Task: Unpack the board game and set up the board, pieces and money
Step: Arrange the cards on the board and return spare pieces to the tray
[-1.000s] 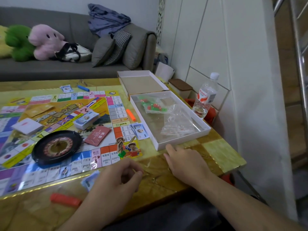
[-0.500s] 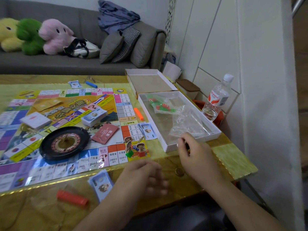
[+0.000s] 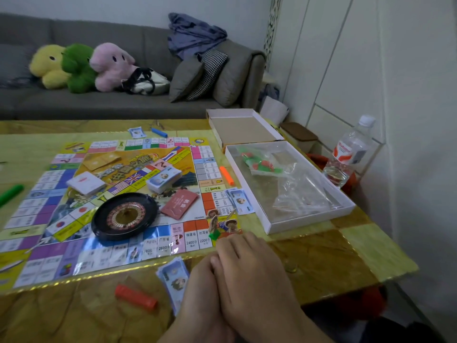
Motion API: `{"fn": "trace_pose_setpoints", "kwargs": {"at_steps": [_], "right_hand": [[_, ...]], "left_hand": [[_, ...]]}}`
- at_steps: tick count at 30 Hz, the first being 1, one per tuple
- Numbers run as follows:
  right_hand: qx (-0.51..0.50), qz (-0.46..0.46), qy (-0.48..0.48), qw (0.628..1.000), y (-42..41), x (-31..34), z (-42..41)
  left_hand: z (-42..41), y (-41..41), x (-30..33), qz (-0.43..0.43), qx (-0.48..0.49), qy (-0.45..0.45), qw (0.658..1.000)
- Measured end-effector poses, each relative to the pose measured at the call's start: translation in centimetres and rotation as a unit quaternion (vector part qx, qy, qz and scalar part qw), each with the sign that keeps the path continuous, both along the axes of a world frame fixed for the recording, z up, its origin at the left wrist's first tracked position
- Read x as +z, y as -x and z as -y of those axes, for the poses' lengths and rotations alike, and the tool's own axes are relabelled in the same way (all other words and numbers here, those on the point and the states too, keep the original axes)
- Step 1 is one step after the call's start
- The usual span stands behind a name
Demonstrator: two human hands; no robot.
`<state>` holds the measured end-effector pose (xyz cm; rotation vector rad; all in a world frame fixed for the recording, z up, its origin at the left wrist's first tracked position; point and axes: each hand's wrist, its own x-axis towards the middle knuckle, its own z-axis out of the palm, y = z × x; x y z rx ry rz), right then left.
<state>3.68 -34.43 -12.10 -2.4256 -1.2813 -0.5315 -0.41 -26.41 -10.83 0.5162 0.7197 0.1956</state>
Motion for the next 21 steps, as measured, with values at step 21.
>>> {"fn": "trace_pose_setpoints", "kwargs": {"at_steps": [21], "right_hand": [[-0.248,-0.299,0.136,0.911,-7.5,1.2,7.8]], "left_hand": [[-1.2,1.0,0.3,-0.031,-0.098,0.093,0.99]]}}
